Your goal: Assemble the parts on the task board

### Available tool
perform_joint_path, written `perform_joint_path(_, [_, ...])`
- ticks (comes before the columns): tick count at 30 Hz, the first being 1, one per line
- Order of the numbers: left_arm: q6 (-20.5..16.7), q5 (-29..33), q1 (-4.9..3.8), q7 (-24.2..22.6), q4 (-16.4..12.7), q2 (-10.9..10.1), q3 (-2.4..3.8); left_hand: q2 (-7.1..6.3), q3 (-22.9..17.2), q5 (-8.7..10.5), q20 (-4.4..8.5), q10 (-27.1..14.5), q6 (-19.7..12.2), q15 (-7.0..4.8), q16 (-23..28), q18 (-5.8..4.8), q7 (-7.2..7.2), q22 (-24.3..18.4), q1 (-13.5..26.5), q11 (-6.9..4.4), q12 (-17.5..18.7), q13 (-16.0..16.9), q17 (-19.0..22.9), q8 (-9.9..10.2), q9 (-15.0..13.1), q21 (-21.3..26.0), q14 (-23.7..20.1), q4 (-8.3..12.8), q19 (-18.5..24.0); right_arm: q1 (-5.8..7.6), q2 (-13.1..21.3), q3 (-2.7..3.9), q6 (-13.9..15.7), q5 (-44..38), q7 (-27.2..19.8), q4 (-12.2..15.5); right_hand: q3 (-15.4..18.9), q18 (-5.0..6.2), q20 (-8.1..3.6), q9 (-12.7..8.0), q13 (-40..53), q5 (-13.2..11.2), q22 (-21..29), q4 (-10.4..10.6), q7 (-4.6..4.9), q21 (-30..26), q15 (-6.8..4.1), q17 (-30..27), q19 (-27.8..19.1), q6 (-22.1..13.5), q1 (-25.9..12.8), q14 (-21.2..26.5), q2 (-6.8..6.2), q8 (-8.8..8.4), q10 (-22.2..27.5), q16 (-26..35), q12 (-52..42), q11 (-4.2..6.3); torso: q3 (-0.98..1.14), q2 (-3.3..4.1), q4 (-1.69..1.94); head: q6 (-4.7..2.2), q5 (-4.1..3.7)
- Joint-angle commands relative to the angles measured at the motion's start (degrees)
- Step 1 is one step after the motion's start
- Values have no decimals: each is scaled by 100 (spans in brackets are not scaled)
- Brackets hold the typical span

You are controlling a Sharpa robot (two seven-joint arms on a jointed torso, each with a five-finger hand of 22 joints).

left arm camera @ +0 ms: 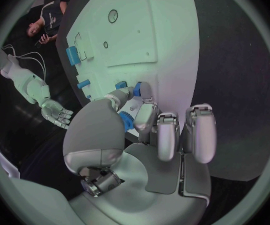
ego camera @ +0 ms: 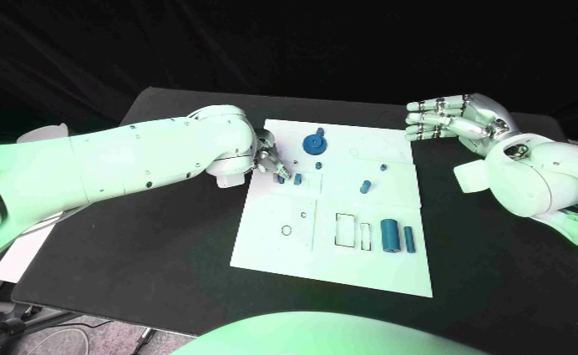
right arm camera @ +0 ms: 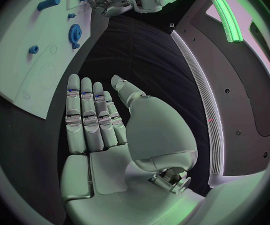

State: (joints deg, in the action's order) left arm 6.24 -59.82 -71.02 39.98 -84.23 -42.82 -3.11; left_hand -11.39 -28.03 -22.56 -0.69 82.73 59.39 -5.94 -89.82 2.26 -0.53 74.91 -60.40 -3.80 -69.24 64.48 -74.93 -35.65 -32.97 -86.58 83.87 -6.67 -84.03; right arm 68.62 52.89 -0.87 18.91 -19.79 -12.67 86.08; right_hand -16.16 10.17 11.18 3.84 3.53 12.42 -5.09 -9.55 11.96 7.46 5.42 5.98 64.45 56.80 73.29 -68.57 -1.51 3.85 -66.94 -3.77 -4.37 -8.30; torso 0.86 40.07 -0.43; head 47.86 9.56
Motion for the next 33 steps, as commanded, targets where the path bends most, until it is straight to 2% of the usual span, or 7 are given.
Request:
perform_joint_path(1, [166, 85, 33, 195, -10, 12, -22, 7, 295, 18, 57, 50, 50, -48, -18, -119, 15, 1118, 71, -7, -159, 170, -1507, 42, 21, -33, 613, -106, -414, -3, 0, 1, -81, -17, -44, 10, -35, 34, 4, -4, -4, 39, 6, 14, 21, -37, 14, -7, 44, -6, -52, 9, -23, -22, 24, 11, 17, 2, -1, 0, 4, -3, -2])
perform_joint_path(5, [87, 79, 33, 194, -11, 6, -21, 43, 734, 22, 68, 60, 96, -51, -18, -123, 26, 1134, 57, -8, -233, 271, -1507, 76, 43, -42, 613, -274, -421, -3, 2, 1, -81, -17, -44, 11, -35, 34, 4, -4, -4, 39, 6, 14, 21, -37, 14, -7, 44, -6, -52, 9, -23, -22, 24, 11, 17, 2, -2, 0, 0, -1, 0])
perform_joint_path(15, [-220, 76, 33, 180, -95, -58, 10, 131, 1312, 20, 68, 61, 134, -47, -18, -126, 32, 1151, 50, -3, -255, 316, -1507, 102, 57, -50, 613, -555, -428, -3, 2, 1, -84, -17, -46, 8, -49, 35, 3, -4, -3, 42, 18, 7, 19, -50, 12, -20, 53, -6, -46, 7, -26, -22, 25, 10, 15, 4, -9, 5, -2, -15, -11])
perform_joint_path(21, [-474, 109, 33, 107, -196, -162, 45, 171, 1589, 18, 67, 53, 138, -45, -18, -121, 39, 1134, 53, 3, -241, 308, -1507, 113, 61, -34, 613, -713, -419, -4, 2, 1, -87, -17, -46, 4, -49, 35, 3, -4, -3, 42, 18, 7, 19, -50, 12, -20, 53, -6, -46, 7, -26, -22, 25, 10, 15, 4, -4, 3, 1, -23, -17])
perform_joint_path(26, [-817, 276, 31, -125, -299, -266, 94, 222, 1818, 13, 71, -59, 7, -39, -18, -90, 91, 1027, 30, 34, -55, 105, -1507, 136, 54, 58, 613, -863, -370, -4, 5, 1, -91, -17, -37, -10, -49, 35, 3, -4, -3, 42, 18, 7, 19, -50, 12, -20, 53, -6, -46, 7, -26, -22, 25, 10, 15, 4, -6, 0, 2, -31, 0])
perform_joint_path(29, [-1159, 466, 29, -345, -340, -326, 114, 225, 2009, 3, 62, -217, -183, -27, -18, -73, 147, 965, -7, 74, 198, -175, -1507, 171, 48, 115, 613, -964, -342, -6, 4, 1, -90, -17, -33, -28, -49, 35, 3, -4, -3, 42, 18, 7, 19, -50, 12, -20, 53, -6, -46, 7, -26, -22, 25, 10, 15, 4, -1, -3, -2, -34, -9])
perform_joint_path(33, [-1565, 722, 26, -600, -345, -380, 127, 302, 2308, -8, -6, -488, -596, 64, -18, -35, 299, 814, 26, 200, 622, -648, -1507, 361, 141, 252, 613, -998, -272, -9, 3, 1, -89, -17, -26, -43, -49, 35, 3, -4, -3, 42, 18, 7, 19, -50, 12, -20, 53, -6, -46, 7, -26, -22, 25, 10, 15, 4, -2, -3, 1, -43, -14])
